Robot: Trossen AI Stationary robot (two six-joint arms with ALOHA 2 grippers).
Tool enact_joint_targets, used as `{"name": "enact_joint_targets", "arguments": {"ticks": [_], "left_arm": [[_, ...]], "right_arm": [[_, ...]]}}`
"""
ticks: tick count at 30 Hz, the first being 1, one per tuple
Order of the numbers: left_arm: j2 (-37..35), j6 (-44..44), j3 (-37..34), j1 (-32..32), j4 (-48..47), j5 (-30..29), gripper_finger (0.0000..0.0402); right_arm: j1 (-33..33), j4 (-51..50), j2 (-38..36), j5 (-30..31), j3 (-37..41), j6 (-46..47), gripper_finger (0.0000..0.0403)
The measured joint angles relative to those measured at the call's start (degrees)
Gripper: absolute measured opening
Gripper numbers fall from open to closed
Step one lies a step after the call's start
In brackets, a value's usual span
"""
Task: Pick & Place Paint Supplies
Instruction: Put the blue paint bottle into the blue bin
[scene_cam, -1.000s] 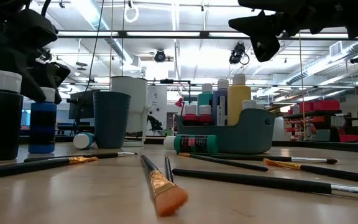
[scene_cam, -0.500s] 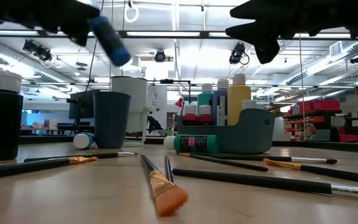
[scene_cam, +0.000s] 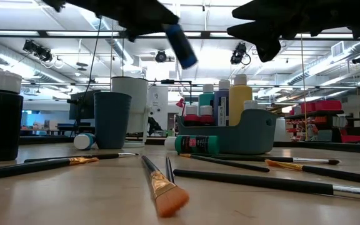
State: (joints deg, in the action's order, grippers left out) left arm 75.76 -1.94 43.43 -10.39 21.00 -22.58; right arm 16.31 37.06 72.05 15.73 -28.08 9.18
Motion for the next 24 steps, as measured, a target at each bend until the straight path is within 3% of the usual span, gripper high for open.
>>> {"name": "enact_joint_targets", "arguments": {"ticks": [7,13,20,24], "left_arm": [[16.04,-0.77,8.52,3.12,-0.31,-1.23,0.0133],[25.29,-2.47,15.18,6.85,0.01,-0.82,0.0129],[27.57,-6.2,16.48,10.12,-6.06,0.61,0.013],[27.57,-6.2,16.44,11.11,-8.62,-1.83,0.013]], "right_arm": [[-0.04,-3.5,-0.02,-0.26,-0.02,3.47,0.019],[-0.07,-5.71,-0.02,1.62,-0.02,3.58,0.019],[-0.13,-5.36,-0.02,1.86,-0.02,1.35,0.019],[-0.13,-4.47,-0.02,1.85,-0.04,1.0,0.019]]}}
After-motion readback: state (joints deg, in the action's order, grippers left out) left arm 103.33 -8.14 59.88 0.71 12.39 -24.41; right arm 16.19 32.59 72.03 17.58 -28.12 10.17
